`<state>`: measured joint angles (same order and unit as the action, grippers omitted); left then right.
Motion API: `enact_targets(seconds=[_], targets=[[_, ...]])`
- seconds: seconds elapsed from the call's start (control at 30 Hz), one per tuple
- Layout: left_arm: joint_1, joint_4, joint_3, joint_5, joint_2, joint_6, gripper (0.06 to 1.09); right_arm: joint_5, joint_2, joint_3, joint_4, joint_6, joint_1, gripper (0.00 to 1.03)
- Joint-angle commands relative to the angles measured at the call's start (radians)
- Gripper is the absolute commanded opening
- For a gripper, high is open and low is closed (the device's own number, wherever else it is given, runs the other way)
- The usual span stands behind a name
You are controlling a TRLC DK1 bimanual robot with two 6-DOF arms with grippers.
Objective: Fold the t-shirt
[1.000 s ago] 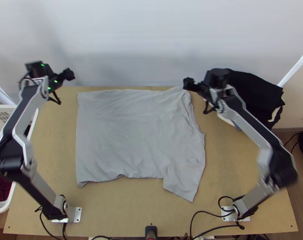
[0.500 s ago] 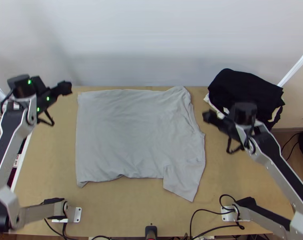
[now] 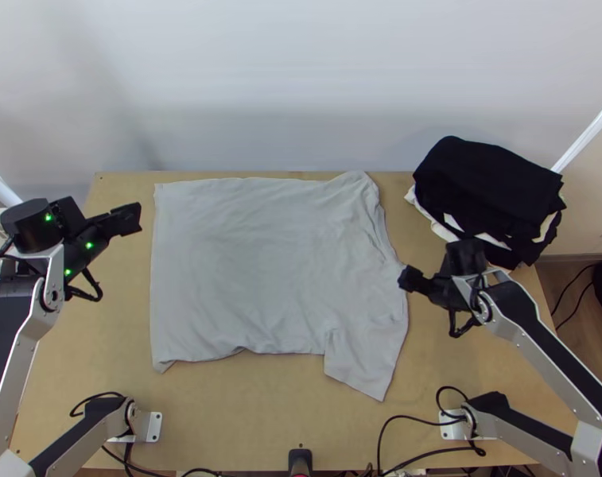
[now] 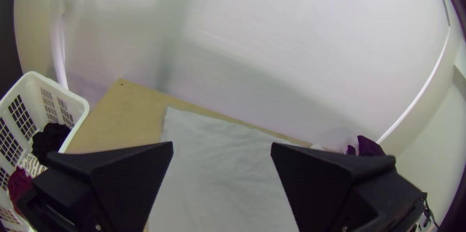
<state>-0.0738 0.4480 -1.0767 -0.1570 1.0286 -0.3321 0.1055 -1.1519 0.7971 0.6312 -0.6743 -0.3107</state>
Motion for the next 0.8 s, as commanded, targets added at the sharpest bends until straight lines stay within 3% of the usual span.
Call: enact_targets(seconds=[0.0, 0.17, 0.43, 0.77], targets=[[0.005, 0.012, 0.02, -0.009, -0.03, 0.015, 1.04, 0.007, -0.035, -0.022, 0.024, -0.021, -0.025, 0.81], [0.005, 0.021, 0.021, -0.007, -0.041, 0.027, 1.04, 0.005, -0.055, -0.055, 0.022, -0.021, -0.042, 0.58], [0.006, 0.021, 0.018, -0.009, -0.042, 0.03, 1.04, 0.003, -0.058, -0.128, 0.038, 0.053, -0.062, 0.58], [0.006, 0.021, 0.02, -0.006, -0.035, 0.03, 1.04, 0.005, -0.072, -0.173, 0.036, 0.058, -0.079, 0.58]])
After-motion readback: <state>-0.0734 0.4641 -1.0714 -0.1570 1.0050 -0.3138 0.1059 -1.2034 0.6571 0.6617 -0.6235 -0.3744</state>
